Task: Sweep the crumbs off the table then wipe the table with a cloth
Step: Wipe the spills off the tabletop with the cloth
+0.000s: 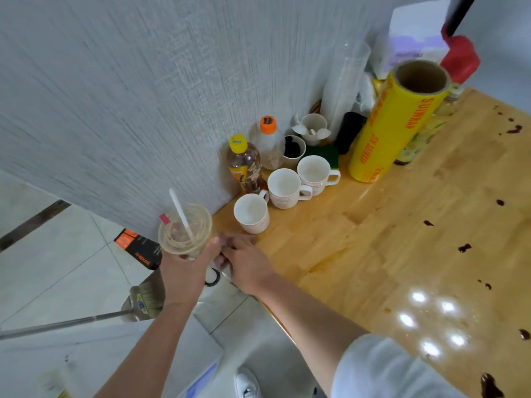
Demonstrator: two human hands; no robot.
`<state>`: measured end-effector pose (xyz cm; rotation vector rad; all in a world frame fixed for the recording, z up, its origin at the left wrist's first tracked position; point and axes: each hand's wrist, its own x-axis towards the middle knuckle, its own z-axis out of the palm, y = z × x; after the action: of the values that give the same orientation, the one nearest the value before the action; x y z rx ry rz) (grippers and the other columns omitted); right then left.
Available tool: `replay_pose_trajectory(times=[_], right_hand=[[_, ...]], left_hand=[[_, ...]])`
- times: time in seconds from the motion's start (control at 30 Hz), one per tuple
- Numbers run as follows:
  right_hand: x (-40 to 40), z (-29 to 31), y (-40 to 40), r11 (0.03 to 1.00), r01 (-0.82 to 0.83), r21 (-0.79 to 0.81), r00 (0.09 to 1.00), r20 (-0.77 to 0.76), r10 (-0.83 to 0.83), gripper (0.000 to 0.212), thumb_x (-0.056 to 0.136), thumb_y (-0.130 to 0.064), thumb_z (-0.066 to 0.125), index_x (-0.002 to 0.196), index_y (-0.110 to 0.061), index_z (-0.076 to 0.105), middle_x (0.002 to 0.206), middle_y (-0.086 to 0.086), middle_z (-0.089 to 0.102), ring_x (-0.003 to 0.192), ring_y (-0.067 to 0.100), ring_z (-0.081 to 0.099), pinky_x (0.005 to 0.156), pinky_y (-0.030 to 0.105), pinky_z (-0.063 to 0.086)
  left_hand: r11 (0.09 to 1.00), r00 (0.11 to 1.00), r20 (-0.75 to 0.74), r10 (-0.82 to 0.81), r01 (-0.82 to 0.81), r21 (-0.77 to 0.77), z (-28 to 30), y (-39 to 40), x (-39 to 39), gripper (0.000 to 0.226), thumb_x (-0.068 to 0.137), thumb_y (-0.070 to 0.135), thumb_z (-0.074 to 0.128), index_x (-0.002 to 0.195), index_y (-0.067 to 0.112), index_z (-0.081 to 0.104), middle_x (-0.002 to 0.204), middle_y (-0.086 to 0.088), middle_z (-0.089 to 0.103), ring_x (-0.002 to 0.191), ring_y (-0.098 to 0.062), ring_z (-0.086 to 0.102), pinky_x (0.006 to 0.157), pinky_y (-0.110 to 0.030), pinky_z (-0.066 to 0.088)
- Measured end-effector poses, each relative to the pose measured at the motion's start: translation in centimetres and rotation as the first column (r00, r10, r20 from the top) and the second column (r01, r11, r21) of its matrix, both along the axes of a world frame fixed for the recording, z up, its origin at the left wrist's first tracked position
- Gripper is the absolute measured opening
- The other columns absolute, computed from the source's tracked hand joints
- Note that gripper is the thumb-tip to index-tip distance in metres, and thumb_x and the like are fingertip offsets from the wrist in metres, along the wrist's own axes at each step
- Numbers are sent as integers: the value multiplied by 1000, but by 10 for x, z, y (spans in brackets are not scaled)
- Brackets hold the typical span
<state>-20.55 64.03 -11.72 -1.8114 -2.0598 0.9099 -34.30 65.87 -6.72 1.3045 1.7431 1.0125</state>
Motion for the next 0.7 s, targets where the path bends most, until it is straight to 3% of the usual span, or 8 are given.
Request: replay_pose_trajectory(times=[0.13,0.2,0.27,0.33,0.47,0.6,0.67,0.7], right_hand=[[76,1,-70,999,-27,23,999,-25,28,28,97,-27,53,119,-36,67,136,-5,60,125,16,51,84,35,57],[149,4,-87,969,244,34,968,44,-245,22,97,-22,56,111,-28,72,131,-3,66,114,14,62,79,35,58],[221,12,-79,796,603,45,795,37,-605,22,99,-14,54,112,-20,71,120,8,71,107,28,68,80,40,57],[253,18,-58,653,755,61,653,27,-757,20,103,-16,44,109,-26,60,105,9,70,94,37,67,74,41,54],[186,13,-30,819,569,67,817,65,-573,36,96,-1,43,111,-30,58,125,-1,59,112,26,61,91,41,54],[117,3,-68,997,78,6,997,-1,-78,22,99,-27,48,110,-40,62,130,-13,62,105,7,64,70,28,60],[142,4,-83,998,32,48,998,-53,-30,22,101,-34,50,111,-43,66,133,-20,62,116,3,62,81,29,60],[167,5,-81,991,120,64,992,-46,-118,21,101,-33,54,114,-42,69,136,-21,61,120,2,61,89,29,57]], left_hand=[[995,995,80,-54,60,-77,-8,-5,16,65,70,31,91,124,34,55,118,10,68,108,-5,64,98,-27,47],[986,988,103,-116,127,-110,-14,-10,22,61,70,30,91,122,27,59,115,8,70,106,-4,65,93,-23,51],[984,984,88,-154,161,-82,-18,-13,26,63,70,30,90,125,22,60,115,7,70,106,-2,65,93,-21,51],[986,987,72,-143,148,-78,-20,-11,30,64,70,35,90,126,29,58,116,12,69,108,-1,63,96,-24,49],[988,995,33,-90,94,-123,-26,0,37,63,69,47,89,115,63,49,109,38,61,108,9,58,100,-30,45],[982,998,9,-65,66,-179,-33,8,38,85,68,52,88,140,34,45,132,17,59,125,-10,55,110,-42,43],[979,995,-18,-98,94,-184,-35,8,38,80,74,51,84,140,28,46,129,16,58,126,-13,55,108,-41,43],[974,992,-27,-125,118,-195,-35,8,39,75,77,51,81,139,25,48,126,15,58,125,-14,55,105,-39,44]])
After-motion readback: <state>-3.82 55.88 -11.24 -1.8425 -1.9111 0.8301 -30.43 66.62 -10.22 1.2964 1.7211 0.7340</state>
